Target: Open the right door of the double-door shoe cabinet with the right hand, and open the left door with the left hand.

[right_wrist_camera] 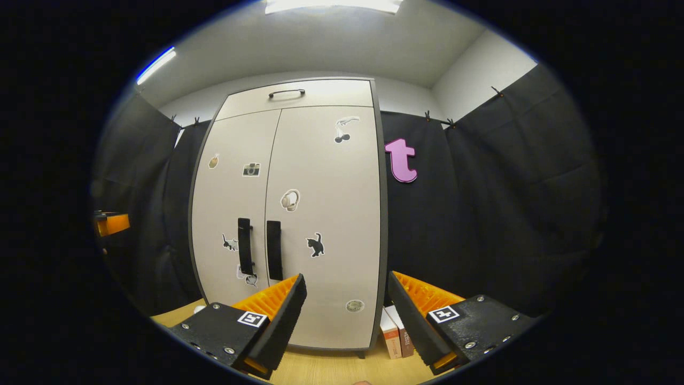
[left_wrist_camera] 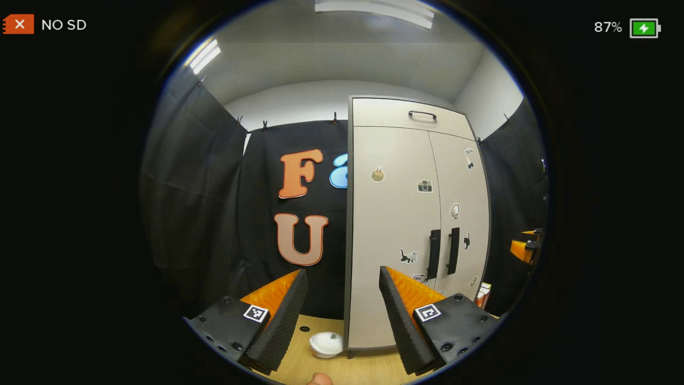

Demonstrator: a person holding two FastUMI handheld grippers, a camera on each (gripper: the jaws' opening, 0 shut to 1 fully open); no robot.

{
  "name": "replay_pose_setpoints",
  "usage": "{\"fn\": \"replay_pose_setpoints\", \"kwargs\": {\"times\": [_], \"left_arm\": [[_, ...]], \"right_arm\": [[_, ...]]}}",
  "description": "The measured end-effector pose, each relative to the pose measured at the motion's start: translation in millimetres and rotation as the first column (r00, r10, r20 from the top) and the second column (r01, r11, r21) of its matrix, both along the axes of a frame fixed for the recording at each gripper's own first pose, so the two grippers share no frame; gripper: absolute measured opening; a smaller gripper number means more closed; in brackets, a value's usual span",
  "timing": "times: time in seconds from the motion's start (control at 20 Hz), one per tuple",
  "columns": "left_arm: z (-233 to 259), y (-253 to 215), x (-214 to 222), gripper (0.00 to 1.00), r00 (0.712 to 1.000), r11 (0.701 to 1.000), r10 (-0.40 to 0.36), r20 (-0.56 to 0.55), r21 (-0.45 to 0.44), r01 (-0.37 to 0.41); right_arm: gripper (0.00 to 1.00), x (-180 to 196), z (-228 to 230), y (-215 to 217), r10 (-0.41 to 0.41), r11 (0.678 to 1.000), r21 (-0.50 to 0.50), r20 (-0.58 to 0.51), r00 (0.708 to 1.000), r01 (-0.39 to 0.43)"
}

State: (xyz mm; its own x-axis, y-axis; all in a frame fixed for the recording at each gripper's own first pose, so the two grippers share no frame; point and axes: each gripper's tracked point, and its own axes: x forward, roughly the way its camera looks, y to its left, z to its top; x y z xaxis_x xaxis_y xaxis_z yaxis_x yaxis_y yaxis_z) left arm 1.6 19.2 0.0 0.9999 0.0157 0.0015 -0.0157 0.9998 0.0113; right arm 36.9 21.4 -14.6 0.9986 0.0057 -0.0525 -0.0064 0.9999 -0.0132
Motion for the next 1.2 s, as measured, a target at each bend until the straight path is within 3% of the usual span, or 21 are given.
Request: {"fn": "replay_pose_setpoints", "kwargs": {"times": [0.8, 1.2], "left_arm": [[-7, 16, 4, 0.81, 1.000, 1.000, 0.006, -0.006, -0.004, -0.006], [-10, 20, 7, 0.82, 1.000, 1.000, 0.001, -0.002, -0.006, -0.001]], "right_arm": [[0.94, 76, -48, 35, 0.003, 1.000, 0.021, -0.124, 0.992, 0.000], [0.94, 110, -55, 83, 0.057, 0.997, 0.068, -0.133, 0.989, -0.049]]}}
